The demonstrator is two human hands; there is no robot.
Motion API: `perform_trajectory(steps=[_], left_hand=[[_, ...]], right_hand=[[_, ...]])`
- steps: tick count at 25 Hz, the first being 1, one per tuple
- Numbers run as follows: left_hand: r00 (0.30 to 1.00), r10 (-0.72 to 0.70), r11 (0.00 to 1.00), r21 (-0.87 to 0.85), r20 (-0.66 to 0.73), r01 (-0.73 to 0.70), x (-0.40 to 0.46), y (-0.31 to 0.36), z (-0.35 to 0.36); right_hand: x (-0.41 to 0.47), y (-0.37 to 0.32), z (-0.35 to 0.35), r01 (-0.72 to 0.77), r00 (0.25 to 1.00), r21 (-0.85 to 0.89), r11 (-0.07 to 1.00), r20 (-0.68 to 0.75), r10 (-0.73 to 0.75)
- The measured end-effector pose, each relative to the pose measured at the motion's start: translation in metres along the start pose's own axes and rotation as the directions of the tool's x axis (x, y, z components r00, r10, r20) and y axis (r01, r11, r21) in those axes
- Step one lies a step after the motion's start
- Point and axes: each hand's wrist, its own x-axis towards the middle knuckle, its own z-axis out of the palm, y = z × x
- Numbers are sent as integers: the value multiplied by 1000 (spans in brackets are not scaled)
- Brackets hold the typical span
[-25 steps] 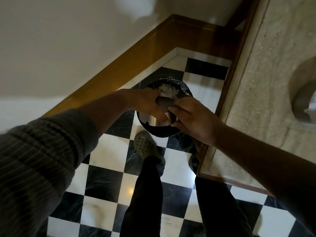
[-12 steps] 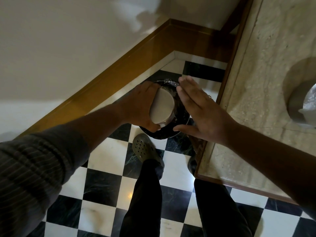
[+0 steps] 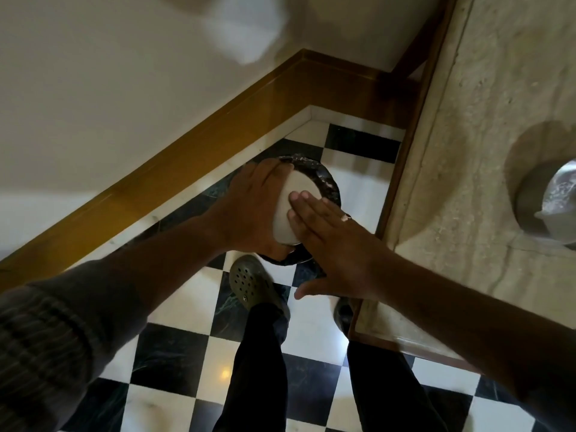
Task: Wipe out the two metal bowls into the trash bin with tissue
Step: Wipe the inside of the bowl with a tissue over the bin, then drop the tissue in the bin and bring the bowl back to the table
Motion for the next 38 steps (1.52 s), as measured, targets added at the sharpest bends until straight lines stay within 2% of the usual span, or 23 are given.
perform_trajectory(steps=[1,3,5,6,7,8,9,10,11,12,13,15,17,18,19,21,22,24,27,30,34,36,38], left_hand=[[999,8,1000,1,-34,-8,-2,-4,3],[998,0,1000,-2,-68,-1,-5,-8,5],[996,-32,999,3,-79,33,-1,-7,4],[995,-48,999,-7,-86,48,4,-5,3],[993,-68,997,-25,-99,66,7,-2,1],[990,-83,996,-46,-113,78,9,2,-1],[990,-85,995,-55,-116,79,10,5,-3],[991,-75,996,-47,-114,70,8,6,-3],[992,-69,997,-35,-107,66,5,7,-3],[992,-73,997,-22,-107,71,0,6,-1],[991,-71,997,-20,-112,69,-3,3,2],[994,-60,998,-29,-96,58,-10,-1,8],[994,-65,998,-27,-84,63,-14,-4,10],[994,-62,998,-31,-86,59,-13,-3,9],[994,-64,997,-43,-89,61,-12,-1,7],[994,-57,997,-63,-97,51,-11,4,4],[996,-32,998,-56,-87,27,-12,7,3],[997,-2,999,-43,-80,-1,-17,5,5],[996,-11,1000,-26,-88,8,-20,-2,12],[997,-38,998,-59,-62,34,-18,-1,10],[985,-168,940,-291,48,175,-11,-3,-10],[931,-330,819,-444,155,364,-8,-4,-22],[813,-508,515,-657,285,552,-6,-4,-31]], right_hand=[[2,0,-5,2,999,17,1000,-51,-1],[3,-5,-25,-15,961,64,998,-275,32],[3,-11,-49,-49,840,78,996,-536,84],[3,-11,-52,-93,784,51,994,-612,105],[5,-9,-50,-133,789,-13,991,-606,98],[8,-7,-45,-141,865,-98,985,-497,74],[11,-7,-36,-107,949,-161,981,-311,52],[12,-5,-27,-72,989,-186,980,-137,47],[13,-3,-19,-46,999,-204,978,-23,42],[15,0,-16,-25,1000,-218,976,9,28],[16,1,-19,-25,999,-212,977,-37,18],[13,-3,-34,-66,964,-153,986,-264,24],[6,-13,-45,-115,861,-75,990,-505,62],[3,-17,-43,-131,821,-74,989,-567,66],[3,-17,-36,-128,832,-118,985,-553,42],[6,-17,-13,-47,966,-248,968,-256,-19],[7,-17,-1,-1,995,-273,962,-93,-26],[13,-12,12,62,998,-277,959,19,-59],[19,-11,11,57,987,-268,962,-132,-95],[20,-8,14,-34,957,-140,989,-291,-8],[23,1,11,-53,955,57,997,-290,67],[20,5,7,-101,958,253,962,-237,163],[17,2,1,-220,903,544,810,-200,379]])
